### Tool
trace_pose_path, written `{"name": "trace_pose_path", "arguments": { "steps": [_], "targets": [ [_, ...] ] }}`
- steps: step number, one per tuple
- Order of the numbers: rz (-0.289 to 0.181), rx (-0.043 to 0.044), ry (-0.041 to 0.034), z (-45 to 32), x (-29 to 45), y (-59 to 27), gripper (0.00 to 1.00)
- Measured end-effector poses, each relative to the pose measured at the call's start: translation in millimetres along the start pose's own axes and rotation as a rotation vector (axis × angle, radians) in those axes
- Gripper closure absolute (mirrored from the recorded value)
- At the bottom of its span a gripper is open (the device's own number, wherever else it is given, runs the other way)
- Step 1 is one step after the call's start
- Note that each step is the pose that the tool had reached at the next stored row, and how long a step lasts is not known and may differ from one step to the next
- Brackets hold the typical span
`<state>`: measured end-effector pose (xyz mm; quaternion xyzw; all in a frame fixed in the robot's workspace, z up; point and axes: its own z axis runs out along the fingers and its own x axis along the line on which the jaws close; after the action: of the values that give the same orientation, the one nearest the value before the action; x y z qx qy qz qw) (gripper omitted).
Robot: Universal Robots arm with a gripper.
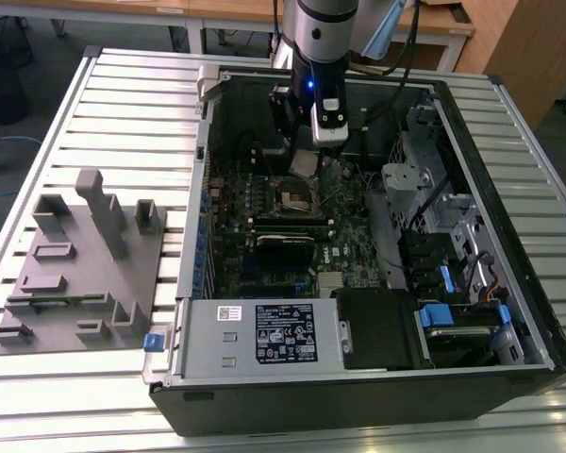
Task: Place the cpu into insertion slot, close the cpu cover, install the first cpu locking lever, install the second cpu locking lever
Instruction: 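Place the cpu into insertion slot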
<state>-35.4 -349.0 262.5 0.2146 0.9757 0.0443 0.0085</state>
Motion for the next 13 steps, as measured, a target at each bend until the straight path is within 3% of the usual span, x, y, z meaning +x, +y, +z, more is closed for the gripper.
{"name": "trace_pose_path", "arguments": {
  "steps": [10, 13],
  "targets": [
    [0.003, 0.0001, -0.0003, 0.0, 0.1, 0.0, 0.46],
    [0.035, -0.0001, -0.0032, 0.0, 0.1, 0.0, 0.46]
  ]
}}
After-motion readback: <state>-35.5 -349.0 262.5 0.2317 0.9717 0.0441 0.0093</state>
